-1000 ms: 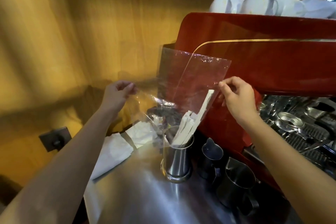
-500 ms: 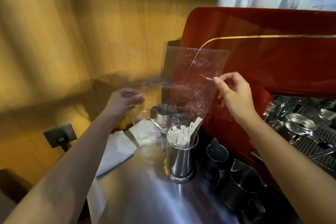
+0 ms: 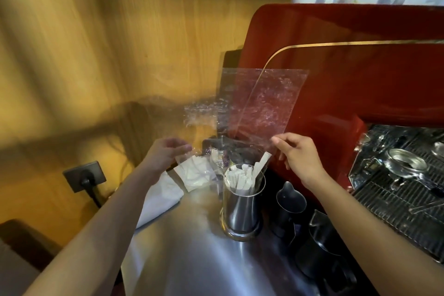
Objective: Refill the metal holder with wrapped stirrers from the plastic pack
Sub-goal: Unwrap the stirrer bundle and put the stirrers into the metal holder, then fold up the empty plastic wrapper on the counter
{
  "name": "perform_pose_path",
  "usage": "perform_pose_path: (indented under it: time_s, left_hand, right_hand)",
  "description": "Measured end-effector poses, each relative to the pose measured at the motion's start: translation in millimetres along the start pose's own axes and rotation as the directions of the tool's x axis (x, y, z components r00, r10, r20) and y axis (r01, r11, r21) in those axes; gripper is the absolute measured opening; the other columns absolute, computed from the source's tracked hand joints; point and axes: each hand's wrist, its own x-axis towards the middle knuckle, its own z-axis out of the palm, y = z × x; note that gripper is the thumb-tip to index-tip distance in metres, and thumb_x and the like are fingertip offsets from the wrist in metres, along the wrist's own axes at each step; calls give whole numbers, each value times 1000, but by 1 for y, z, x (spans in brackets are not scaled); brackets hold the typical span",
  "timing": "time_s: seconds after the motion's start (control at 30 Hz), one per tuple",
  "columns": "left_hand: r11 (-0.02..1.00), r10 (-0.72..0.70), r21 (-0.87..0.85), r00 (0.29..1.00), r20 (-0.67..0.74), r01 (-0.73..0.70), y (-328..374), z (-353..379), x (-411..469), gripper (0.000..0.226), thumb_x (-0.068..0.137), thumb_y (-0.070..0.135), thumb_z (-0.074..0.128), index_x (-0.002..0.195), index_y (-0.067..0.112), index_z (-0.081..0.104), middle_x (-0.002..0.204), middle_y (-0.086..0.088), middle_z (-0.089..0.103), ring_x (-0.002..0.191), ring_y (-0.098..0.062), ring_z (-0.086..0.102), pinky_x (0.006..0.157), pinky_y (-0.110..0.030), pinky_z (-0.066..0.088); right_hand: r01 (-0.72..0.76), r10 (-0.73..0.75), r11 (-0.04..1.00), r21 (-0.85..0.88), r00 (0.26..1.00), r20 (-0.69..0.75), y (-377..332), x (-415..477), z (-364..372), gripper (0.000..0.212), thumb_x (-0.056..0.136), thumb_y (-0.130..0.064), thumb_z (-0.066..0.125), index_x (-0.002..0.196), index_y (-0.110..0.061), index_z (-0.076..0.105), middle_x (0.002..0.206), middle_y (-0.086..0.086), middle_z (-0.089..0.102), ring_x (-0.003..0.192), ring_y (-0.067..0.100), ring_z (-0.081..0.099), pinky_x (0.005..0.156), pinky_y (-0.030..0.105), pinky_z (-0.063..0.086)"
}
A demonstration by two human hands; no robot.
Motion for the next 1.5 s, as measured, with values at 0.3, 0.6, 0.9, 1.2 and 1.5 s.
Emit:
perform_pose_path:
  time_s: [0.3, 0.6, 0.9, 1.2, 1.5]
  left_hand:
    - [971, 179, -133, 975, -133, -197, 35, -9, 10, 9, 78, 23, 68, 75, 16, 65, 65, 1, 71, 61, -12, 67, 61, -21, 54]
    - [955, 259, -81, 935, -242, -285, 41, -12, 4, 10, 83, 27, 64, 87, 18, 65, 76, 2, 69, 69, -10, 67, 73, -30, 53]
    - [899, 353, -154, 886, -300, -410, 76, -32, -9, 11, 88, 17, 59, 78, 17, 58, 52, 6, 70, 49, -7, 66, 48, -15, 53]
    - [890, 384, -123, 868, -314, -439, 101, -53, -37, 17, 87, 14, 60, 71, 15, 66, 53, 6, 63, 50, -4, 61, 43, -16, 51]
    - [956, 99, -268, 990, -101, -123, 42, -70, -80, 26, 61, 2, 68, 84, 10, 59, 59, 0, 73, 51, -9, 66, 47, -17, 53]
  right_hand:
    - [91, -81, 989, 119, 993, -84, -34, 20, -8, 24, 88, -26, 58, 69, -13, 63, 40, -16, 54, 34, 1, 42, 37, 11, 33]
    - [160, -141, 978, 133, 980, -141, -35, 22, -5, 25, 87, -29, 58, 68, -15, 63, 44, -17, 55, 40, 1, 44, 48, 22, 34]
    - [228, -185, 934, 274, 967, -175, -59, 27, -9, 35, 87, -26, 57, 52, -28, 58, 48, -12, 54, 43, 1, 41, 46, 14, 33]
    - [276, -219, 900, 338, 956, -198, -87, 26, -15, 36, 87, -21, 57, 52, -22, 48, 55, -2, 44, 49, 6, 38, 52, 21, 30]
    - [41, -76, 942, 333, 993, 91, -57, -7, 1, 34, 92, -19, 53, 58, -13, 55, 47, 0, 58, 43, 21, 50, 45, 29, 42]
